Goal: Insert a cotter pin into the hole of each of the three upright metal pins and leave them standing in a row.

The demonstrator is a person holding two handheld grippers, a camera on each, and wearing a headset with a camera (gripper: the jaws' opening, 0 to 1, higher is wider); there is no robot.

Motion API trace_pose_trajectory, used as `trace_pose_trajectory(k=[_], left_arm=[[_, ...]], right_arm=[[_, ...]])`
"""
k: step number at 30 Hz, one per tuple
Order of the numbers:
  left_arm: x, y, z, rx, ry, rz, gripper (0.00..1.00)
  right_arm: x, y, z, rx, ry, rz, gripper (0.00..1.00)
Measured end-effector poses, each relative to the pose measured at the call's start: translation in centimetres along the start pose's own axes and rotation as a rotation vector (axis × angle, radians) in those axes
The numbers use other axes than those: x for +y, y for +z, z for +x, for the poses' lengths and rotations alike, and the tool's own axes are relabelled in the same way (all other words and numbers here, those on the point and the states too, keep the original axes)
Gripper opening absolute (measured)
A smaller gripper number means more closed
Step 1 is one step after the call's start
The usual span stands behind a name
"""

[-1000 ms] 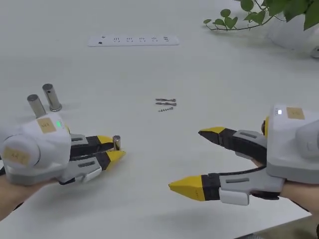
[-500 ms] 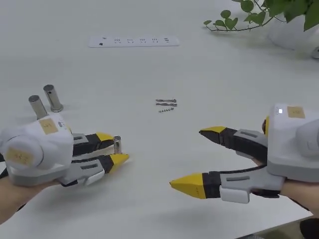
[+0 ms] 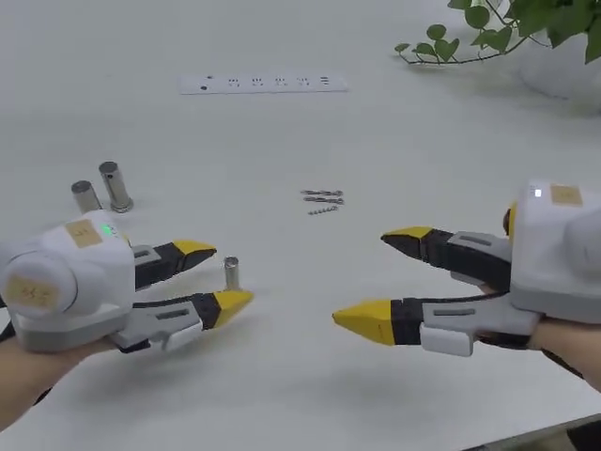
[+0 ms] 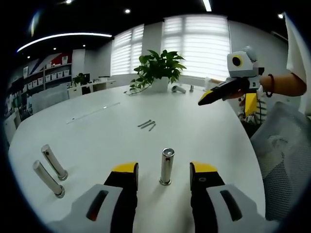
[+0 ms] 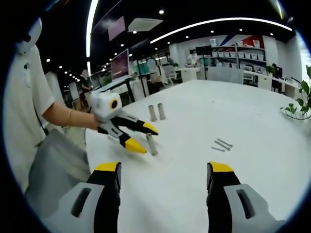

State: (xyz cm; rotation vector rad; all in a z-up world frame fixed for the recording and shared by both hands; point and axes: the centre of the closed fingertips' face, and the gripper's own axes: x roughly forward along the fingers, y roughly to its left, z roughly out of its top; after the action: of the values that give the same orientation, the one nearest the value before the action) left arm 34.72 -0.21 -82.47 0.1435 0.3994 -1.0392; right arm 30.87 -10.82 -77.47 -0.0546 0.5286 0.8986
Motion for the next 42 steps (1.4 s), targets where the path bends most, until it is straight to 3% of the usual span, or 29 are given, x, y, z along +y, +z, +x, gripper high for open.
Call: trace_pose_trajectory(k=[15,25,42], left_arm=[[0.3,0.6,-2.6,-0.014,0.070,-0.033,0.59],[0.6,0.9,-4.1,-0.045,0.135,-0.076,0.67],[0.5,0.4,-6.4,-0.041,0.205,-0.105,0.81]], right_arm=[[-2.4,-0.1,1.6,0.040,0.013,-0.060,0.57],[-4.3,0.2,2.6,0.068,0.015,-0.089,0.49],[-7.2,0.5,4.4,0.126,0.024,-0.143,0.39]])
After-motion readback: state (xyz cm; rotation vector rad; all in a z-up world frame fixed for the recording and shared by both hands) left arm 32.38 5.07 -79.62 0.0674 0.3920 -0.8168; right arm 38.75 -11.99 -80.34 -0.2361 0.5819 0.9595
